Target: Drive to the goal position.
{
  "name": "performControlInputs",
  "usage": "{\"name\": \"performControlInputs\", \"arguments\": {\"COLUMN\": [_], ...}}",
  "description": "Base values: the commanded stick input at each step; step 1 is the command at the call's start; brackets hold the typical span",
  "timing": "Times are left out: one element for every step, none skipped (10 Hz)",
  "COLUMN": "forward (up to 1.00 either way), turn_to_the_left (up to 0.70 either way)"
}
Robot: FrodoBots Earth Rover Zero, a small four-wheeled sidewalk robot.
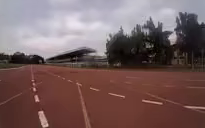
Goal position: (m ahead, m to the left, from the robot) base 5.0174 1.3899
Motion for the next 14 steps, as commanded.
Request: {"name": "performControlInputs", "arguments": {"forward": [0.45,0.45,0.45,0.45,0.45,0.45,0.45,0.45,0.45,0.45,0.45,0.45,0.45,0.45], "turn_to_the_left": [0.00,0.00,0.00,0.00,0.00,0.00,0.00,0.00,0.00,0.00,0.00,0.00,0.00,0.00]}}
